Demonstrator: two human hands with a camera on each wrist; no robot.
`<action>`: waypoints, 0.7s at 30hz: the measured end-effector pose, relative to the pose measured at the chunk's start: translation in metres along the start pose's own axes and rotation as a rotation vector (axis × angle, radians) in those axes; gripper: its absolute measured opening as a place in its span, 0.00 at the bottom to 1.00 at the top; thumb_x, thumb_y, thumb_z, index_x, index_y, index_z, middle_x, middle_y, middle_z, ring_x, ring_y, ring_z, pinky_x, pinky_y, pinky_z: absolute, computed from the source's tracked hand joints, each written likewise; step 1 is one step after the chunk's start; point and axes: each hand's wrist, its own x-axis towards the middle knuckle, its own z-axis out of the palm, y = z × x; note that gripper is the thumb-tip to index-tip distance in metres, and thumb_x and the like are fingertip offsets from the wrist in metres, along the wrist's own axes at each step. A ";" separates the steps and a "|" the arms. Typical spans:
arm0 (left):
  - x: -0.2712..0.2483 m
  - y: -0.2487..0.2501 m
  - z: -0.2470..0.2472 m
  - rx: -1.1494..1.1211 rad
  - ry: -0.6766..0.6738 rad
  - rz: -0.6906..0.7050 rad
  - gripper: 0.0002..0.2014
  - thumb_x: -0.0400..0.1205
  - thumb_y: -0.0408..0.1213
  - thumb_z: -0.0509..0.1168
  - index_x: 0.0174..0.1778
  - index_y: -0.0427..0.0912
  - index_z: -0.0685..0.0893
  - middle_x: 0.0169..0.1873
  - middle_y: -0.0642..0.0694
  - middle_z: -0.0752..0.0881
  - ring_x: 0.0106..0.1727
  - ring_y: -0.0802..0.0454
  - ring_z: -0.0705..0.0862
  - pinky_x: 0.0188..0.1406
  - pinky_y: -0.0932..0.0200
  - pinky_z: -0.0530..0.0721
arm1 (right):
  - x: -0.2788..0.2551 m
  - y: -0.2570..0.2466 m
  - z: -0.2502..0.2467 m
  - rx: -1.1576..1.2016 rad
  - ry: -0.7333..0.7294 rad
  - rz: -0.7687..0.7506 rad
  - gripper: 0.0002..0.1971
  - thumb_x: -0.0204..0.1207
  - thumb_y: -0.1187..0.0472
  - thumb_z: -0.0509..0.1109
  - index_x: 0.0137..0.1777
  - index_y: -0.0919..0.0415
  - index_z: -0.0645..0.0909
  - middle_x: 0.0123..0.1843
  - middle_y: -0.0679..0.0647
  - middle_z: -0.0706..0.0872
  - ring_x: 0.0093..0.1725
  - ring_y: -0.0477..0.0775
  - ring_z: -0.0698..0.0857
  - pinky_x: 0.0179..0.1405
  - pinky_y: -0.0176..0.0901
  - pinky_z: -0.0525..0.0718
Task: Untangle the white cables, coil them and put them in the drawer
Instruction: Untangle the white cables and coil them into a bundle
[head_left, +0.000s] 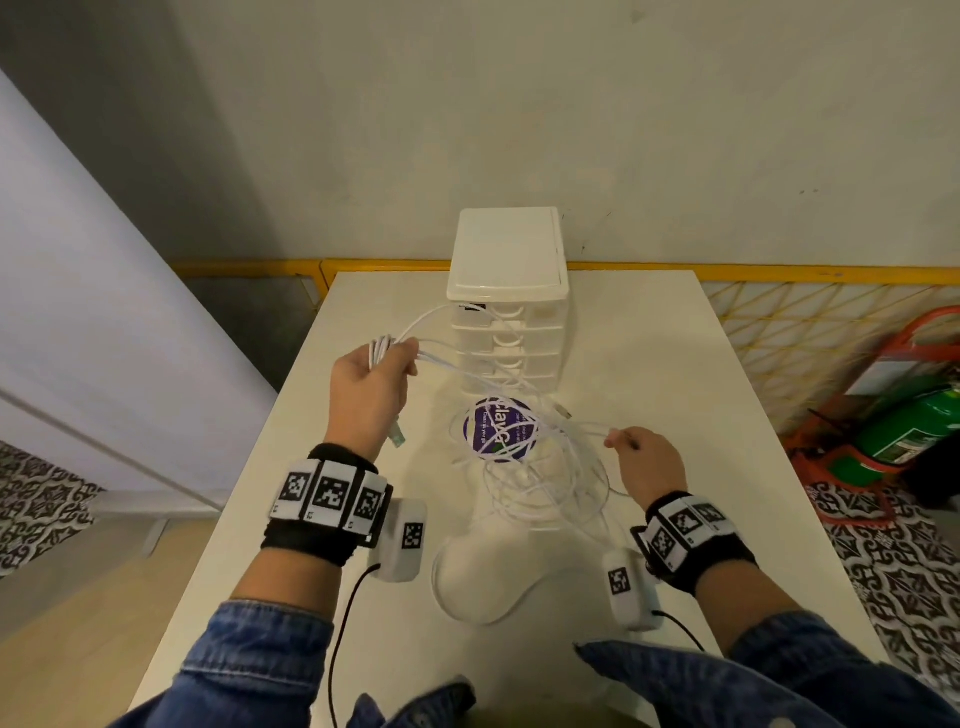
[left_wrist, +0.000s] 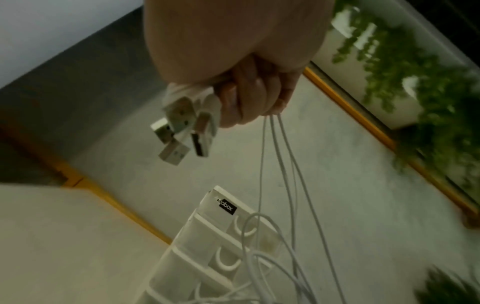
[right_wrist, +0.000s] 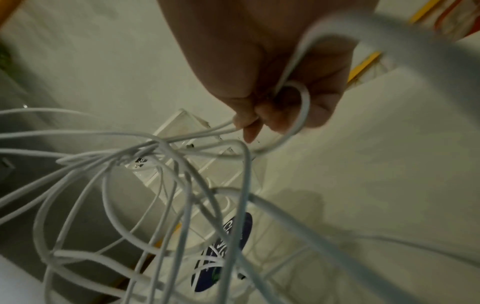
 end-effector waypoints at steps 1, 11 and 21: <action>-0.001 0.001 0.003 0.040 -0.035 0.012 0.15 0.82 0.36 0.64 0.29 0.40 0.80 0.18 0.48 0.69 0.18 0.56 0.65 0.20 0.64 0.65 | 0.000 0.000 0.000 -0.013 0.015 -0.011 0.11 0.82 0.60 0.59 0.54 0.58 0.83 0.58 0.63 0.83 0.52 0.61 0.81 0.52 0.46 0.76; -0.015 0.002 0.028 0.038 -0.387 -0.017 0.08 0.78 0.34 0.66 0.49 0.39 0.88 0.19 0.55 0.68 0.21 0.57 0.62 0.19 0.67 0.63 | -0.041 -0.076 -0.002 0.536 -0.207 -0.527 0.16 0.72 0.75 0.58 0.45 0.59 0.85 0.45 0.51 0.89 0.47 0.39 0.86 0.50 0.25 0.79; -0.012 -0.002 0.015 0.027 -0.368 0.029 0.15 0.70 0.31 0.64 0.50 0.45 0.88 0.22 0.48 0.66 0.24 0.52 0.63 0.24 0.60 0.64 | -0.028 -0.054 0.000 0.349 0.287 -0.500 0.16 0.70 0.78 0.61 0.40 0.55 0.79 0.43 0.50 0.79 0.40 0.43 0.80 0.38 0.31 0.75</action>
